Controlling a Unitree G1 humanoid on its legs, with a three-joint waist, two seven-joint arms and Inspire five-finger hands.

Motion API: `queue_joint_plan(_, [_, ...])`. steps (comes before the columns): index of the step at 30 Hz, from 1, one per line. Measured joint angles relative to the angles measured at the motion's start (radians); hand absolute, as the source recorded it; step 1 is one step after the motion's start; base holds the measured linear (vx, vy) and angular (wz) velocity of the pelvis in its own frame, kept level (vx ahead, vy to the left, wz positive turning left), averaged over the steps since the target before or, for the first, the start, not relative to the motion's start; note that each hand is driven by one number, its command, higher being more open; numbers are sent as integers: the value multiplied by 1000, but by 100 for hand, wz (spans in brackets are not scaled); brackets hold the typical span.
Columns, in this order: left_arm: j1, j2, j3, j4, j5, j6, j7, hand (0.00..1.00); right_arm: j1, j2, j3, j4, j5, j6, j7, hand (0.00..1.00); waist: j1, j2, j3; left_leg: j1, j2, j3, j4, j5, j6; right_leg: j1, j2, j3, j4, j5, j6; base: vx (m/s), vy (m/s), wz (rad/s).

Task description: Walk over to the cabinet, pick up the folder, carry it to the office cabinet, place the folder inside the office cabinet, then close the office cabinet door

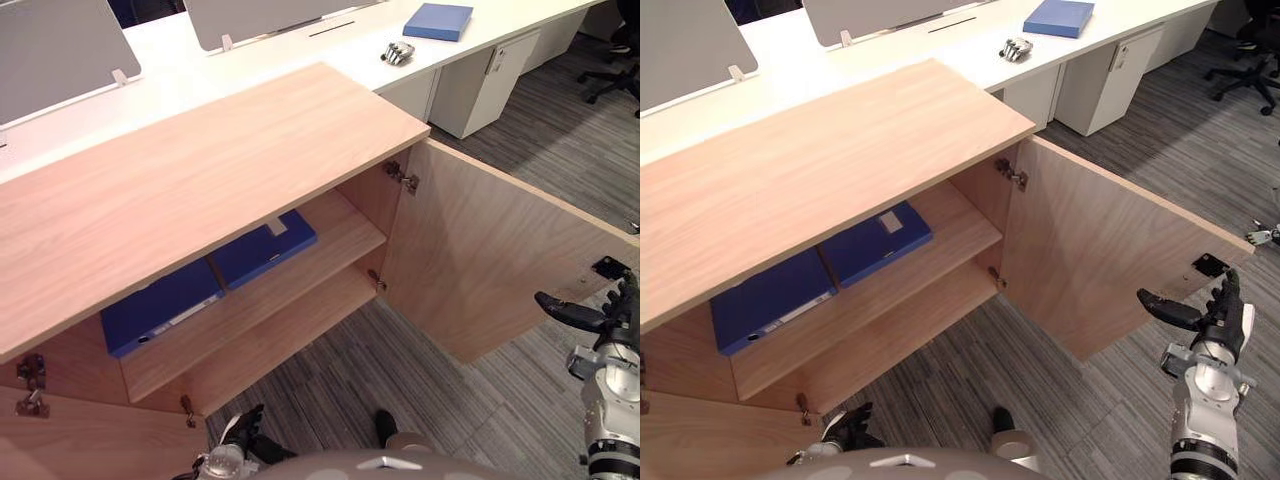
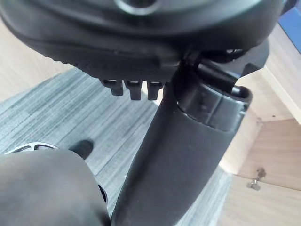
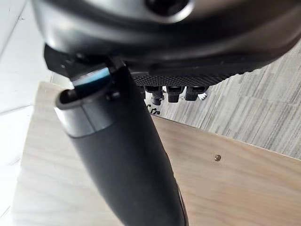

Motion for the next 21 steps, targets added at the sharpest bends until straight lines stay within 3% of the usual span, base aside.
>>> queue_joint_plan(11, [9,1,-3,-1,-7,-13,-11,100,-39,-93,60,68,31,0,31,100,-6,8,-3,-2,0,-7,-3,0,0,4,1,-5,-13,1,1,-4,-7,2])
queue_joint_plan(21, [18,-1,-9,-3,-5,-14,-13,100,-40,-64,111,10,31,0,18,100,-30,12,-5,-3,2,-9,-3,0,0,3,4,1,-22,7,0,-18,-19,-2])
